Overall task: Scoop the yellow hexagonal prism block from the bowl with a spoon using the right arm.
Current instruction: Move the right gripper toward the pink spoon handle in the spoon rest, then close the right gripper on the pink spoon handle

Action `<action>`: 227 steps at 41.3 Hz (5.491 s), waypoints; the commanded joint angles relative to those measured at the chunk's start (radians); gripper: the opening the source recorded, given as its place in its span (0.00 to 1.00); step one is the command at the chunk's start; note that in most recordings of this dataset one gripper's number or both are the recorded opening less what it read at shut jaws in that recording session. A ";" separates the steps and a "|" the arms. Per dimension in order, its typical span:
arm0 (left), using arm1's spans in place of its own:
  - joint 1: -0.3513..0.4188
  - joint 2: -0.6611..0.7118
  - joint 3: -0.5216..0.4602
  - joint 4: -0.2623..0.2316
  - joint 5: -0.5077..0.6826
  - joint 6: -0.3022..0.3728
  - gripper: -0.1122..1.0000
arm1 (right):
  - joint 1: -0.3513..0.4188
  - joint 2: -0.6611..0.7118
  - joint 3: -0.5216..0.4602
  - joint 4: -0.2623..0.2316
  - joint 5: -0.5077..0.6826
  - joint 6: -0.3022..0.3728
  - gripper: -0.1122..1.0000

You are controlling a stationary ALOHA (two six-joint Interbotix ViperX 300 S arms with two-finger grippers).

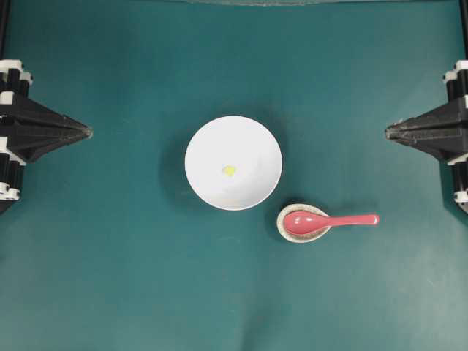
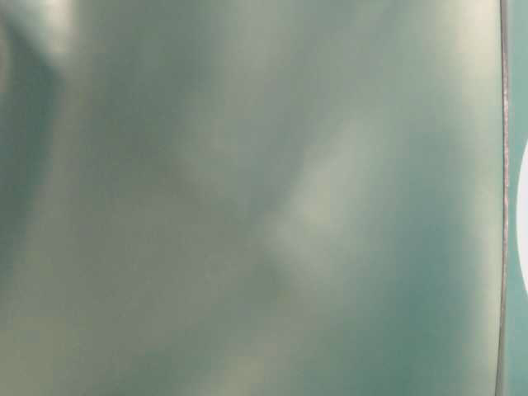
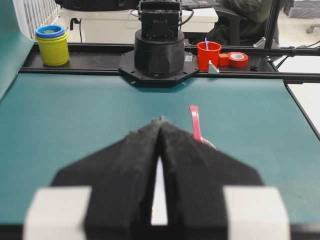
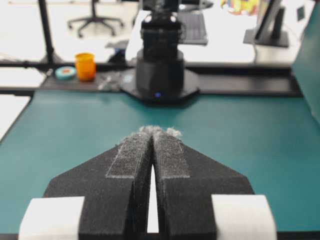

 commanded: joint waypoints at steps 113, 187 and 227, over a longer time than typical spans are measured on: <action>0.000 -0.017 -0.037 0.015 0.120 -0.015 0.10 | 0.408 0.881 0.210 0.364 -0.773 0.091 0.50; 0.000 -0.015 -0.023 0.015 0.120 -0.018 0.10 | 0.440 1.098 0.186 0.353 -0.859 0.120 0.50; 0.000 -0.015 -0.023 0.015 0.120 -0.018 0.10 | 0.440 1.094 0.166 0.356 -0.868 0.106 0.31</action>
